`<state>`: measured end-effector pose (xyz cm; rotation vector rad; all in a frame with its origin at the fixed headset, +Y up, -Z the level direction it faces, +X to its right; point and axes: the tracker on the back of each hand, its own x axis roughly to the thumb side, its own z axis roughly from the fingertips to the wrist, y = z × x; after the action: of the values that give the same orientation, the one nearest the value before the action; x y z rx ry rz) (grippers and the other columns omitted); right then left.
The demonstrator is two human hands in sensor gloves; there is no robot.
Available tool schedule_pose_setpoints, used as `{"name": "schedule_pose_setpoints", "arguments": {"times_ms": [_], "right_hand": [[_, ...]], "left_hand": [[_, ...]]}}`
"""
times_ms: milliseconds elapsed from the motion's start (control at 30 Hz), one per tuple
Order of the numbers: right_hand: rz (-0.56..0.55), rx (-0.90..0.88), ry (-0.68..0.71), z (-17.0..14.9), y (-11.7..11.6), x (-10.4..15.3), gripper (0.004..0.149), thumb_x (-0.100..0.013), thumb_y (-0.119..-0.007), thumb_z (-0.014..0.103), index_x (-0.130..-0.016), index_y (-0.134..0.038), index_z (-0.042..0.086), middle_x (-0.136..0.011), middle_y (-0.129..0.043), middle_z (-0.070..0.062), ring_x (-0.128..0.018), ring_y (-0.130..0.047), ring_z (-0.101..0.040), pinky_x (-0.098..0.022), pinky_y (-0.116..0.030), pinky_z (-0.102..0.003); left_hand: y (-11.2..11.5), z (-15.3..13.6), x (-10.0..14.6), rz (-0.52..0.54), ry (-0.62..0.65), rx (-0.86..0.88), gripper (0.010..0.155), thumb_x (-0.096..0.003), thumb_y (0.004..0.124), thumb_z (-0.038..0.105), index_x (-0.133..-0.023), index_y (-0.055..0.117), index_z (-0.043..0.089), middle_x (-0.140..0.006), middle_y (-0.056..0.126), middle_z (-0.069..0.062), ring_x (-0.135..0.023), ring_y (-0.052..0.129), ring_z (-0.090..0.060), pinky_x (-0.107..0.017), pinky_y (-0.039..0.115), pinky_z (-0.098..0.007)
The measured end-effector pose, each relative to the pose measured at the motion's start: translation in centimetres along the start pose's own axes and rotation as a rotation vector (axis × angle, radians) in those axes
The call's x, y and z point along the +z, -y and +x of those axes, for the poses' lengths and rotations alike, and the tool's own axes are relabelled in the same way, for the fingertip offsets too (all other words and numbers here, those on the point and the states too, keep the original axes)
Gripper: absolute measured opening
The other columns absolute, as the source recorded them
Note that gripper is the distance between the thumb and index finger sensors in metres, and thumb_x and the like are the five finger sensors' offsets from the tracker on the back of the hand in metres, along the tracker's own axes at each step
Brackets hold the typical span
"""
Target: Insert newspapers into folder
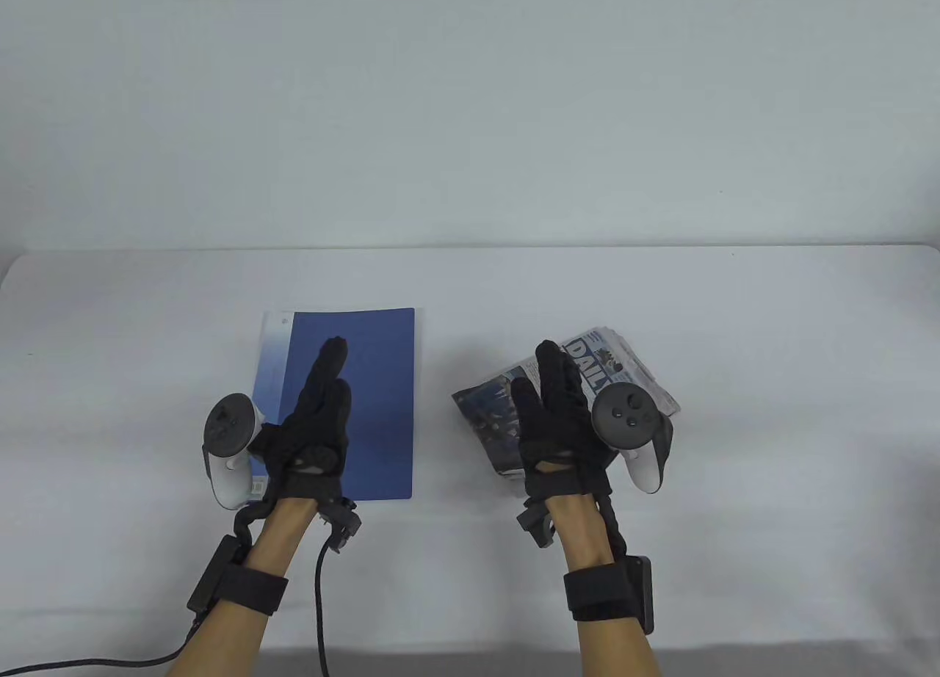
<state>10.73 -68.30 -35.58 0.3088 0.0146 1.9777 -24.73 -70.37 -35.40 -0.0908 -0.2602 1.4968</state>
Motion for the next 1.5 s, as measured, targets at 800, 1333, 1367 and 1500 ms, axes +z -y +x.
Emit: {"name": "schedule_pose_setpoints", "arguments": {"times_ms": [800,1333,1367,1500], "right_hand": [[0.110,-0.115,0.218,1.1,-4.3,-0.8,0.077,-0.063,-0.059,0.048,-0.111,-0.020,0.002,-0.107,-0.023,-0.028,-0.098,-0.028,-0.058,-0.063,-0.033,-0.075],[0.062,0.046,0.062,0.5,-4.1,-0.8,0.069,-0.064,-0.060,0.043,-0.109,-0.034,-0.002,-0.104,-0.039,-0.030,-0.094,-0.046,-0.057,-0.063,-0.039,-0.073],[0.064,0.022,0.045,0.3,-4.2,-0.7,0.069,-0.064,-0.060,0.043,-0.109,-0.034,-0.002,-0.104,-0.039,-0.030,-0.094,-0.046,-0.057,-0.063,-0.039,-0.073],[0.077,-0.082,0.045,0.3,-4.6,-0.8,0.069,-0.064,-0.060,0.043,-0.109,-0.034,-0.003,-0.103,-0.039,-0.031,-0.093,-0.045,-0.058,-0.063,-0.038,-0.073]], "left_hand": [[2.6,-2.2,0.1,0.004,-0.335,-0.533,0.087,-0.0600,0.058,0.055,-0.108,-0.015,0.046,-0.112,-0.030,0.006,-0.099,-0.037,-0.027,-0.075,-0.015,-0.060],[9.5,-7.2,-0.8,-0.314,-0.866,-1.193,0.089,-0.0588,0.053,0.058,-0.111,-0.010,0.023,-0.114,-0.008,-0.028,-0.105,-0.001,-0.061,-0.080,0.018,-0.074],[9.4,-7.2,-0.7,-0.323,-0.867,-1.153,0.091,-0.0587,0.053,0.060,-0.111,-0.011,0.023,-0.114,-0.009,-0.027,-0.105,-0.001,-0.060,-0.079,0.017,-0.076],[9.5,-7.6,-0.5,-0.343,-0.885,-1.124,0.103,-0.0534,0.056,0.072,-0.108,-0.015,0.023,-0.109,-0.018,-0.026,-0.100,-0.012,-0.061,-0.074,0.010,-0.079]]}}
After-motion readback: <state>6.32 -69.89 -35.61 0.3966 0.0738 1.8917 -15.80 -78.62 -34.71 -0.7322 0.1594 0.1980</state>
